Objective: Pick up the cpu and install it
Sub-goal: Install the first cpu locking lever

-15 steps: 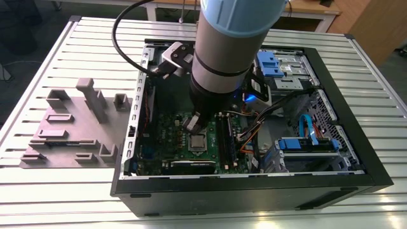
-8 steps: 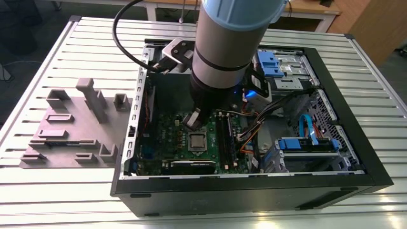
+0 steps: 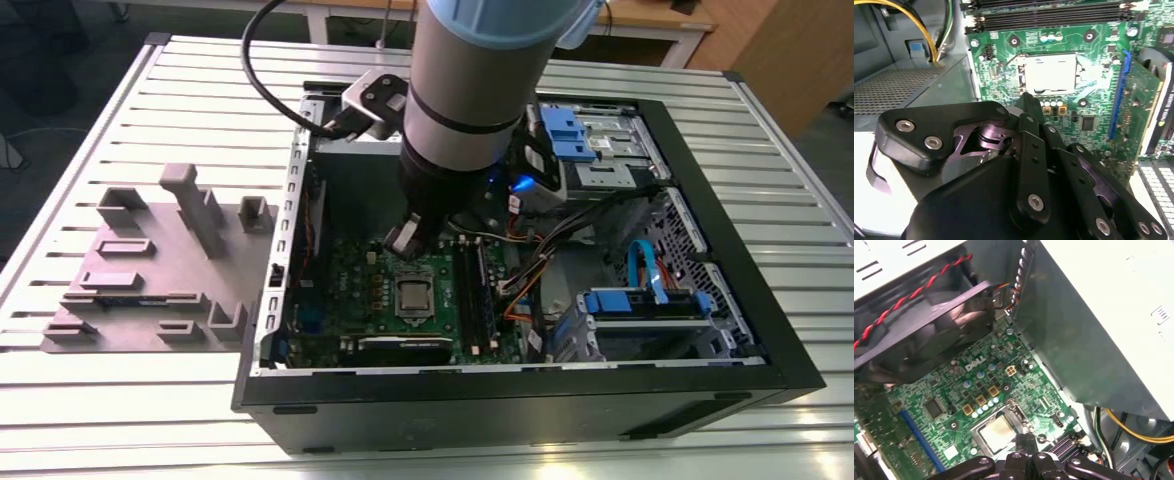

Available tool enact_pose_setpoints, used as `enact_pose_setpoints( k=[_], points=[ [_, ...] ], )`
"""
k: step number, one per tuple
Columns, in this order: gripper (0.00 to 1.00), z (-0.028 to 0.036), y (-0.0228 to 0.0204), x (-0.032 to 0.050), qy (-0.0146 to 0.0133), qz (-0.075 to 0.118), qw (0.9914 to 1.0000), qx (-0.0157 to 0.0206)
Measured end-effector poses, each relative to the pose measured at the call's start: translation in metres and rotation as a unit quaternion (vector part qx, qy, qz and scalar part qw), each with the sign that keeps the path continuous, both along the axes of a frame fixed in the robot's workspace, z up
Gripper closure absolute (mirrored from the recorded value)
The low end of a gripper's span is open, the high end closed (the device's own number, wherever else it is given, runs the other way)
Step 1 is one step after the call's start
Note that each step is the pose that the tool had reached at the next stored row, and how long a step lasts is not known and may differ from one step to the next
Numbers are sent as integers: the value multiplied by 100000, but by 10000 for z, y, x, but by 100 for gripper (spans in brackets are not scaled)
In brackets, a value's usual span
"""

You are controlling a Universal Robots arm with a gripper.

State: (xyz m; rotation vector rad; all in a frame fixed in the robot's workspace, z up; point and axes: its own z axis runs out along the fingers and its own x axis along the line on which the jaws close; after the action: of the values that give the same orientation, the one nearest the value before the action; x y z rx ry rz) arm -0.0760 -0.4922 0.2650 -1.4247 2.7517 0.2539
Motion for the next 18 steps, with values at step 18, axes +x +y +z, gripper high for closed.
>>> enact_pose_setpoints(
  k=[18],
  points=[
    [90,-3,214,1,-65,3,100000,209]
  ],
)
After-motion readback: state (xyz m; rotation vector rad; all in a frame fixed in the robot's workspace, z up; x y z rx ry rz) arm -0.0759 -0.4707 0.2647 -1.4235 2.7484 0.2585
